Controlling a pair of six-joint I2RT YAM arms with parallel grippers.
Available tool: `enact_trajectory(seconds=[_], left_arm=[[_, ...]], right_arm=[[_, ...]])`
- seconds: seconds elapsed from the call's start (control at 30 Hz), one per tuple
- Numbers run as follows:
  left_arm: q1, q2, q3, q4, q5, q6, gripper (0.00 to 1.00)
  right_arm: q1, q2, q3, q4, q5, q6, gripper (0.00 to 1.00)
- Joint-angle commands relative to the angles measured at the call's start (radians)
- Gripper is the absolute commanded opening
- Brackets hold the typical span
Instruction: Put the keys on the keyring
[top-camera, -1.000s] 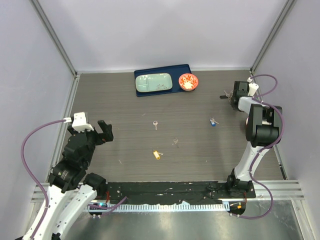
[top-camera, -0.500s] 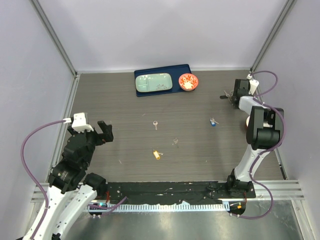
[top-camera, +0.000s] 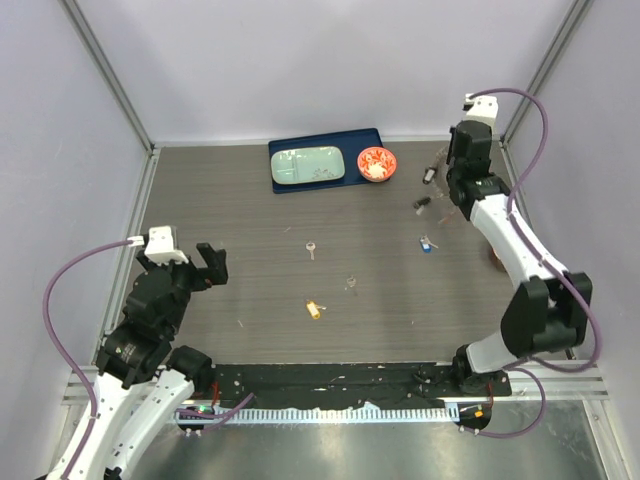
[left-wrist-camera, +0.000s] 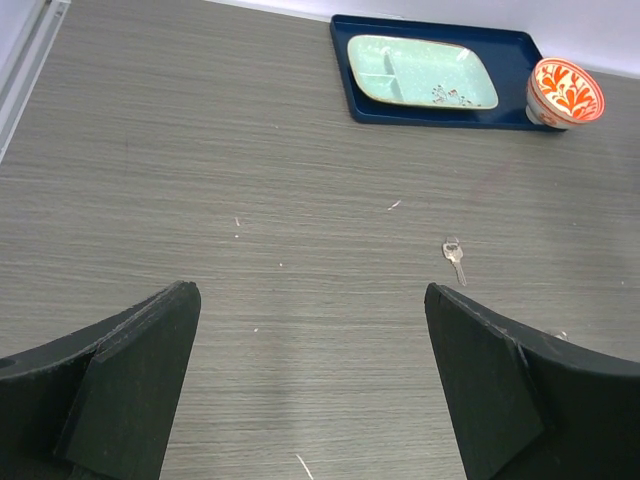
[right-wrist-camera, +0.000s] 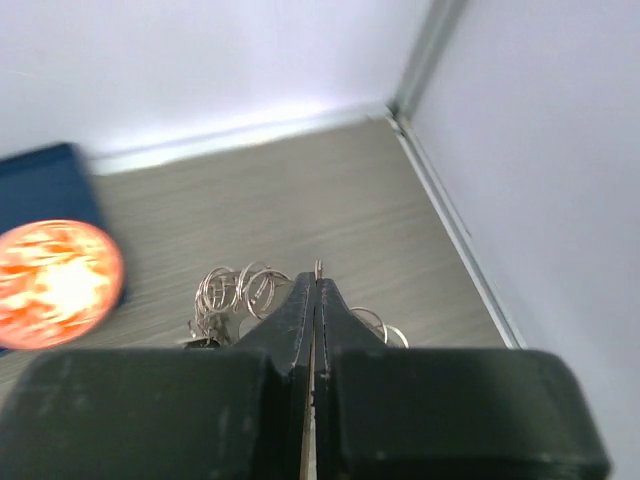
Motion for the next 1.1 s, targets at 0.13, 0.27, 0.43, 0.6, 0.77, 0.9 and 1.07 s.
enact_trajectory(seconds=[0.13,0.27,0.43,0.6,0.77,0.9,1.07], left_arm=[[0.006,-0.018,-0.008,0.077,0.093,0.03,1.0],[0.006,-0.012,0.0,0.124,0.237,0.048,1.0],[0.006,0.01,0.011,0.204,0.502,0.109,1.0],[0.006,0.085,0.046,0.261,0.703,0.152,1.0],[0.005,0.18,0.078,0.333,0.929,0.156,1.0],[0.0,0.243,0.11,0.371,1.003,0.145,0.98],[-0.012,0.278,0.114,0.434,1.02,0.142,0.87]], right_arm=[[0.137,-0.343,-0.068,0.0,-0.358,-0.07,0.01],[0.2,-0.457,-0.139,-0.04,-0.608,-0.041,0.01],[0.272,-0.555,-0.185,-0.089,-0.801,-0.014,0.01],[0.307,-0.606,-0.262,-0.074,-0.982,0.028,0.01],[0.387,-0.644,-0.37,0.003,-1.113,0.063,0.01],[0.47,-0.655,-0.421,0.03,-1.142,0.042,0.01],[0.557,-0.631,-0.44,0.093,-1.162,0.022,0.01]])
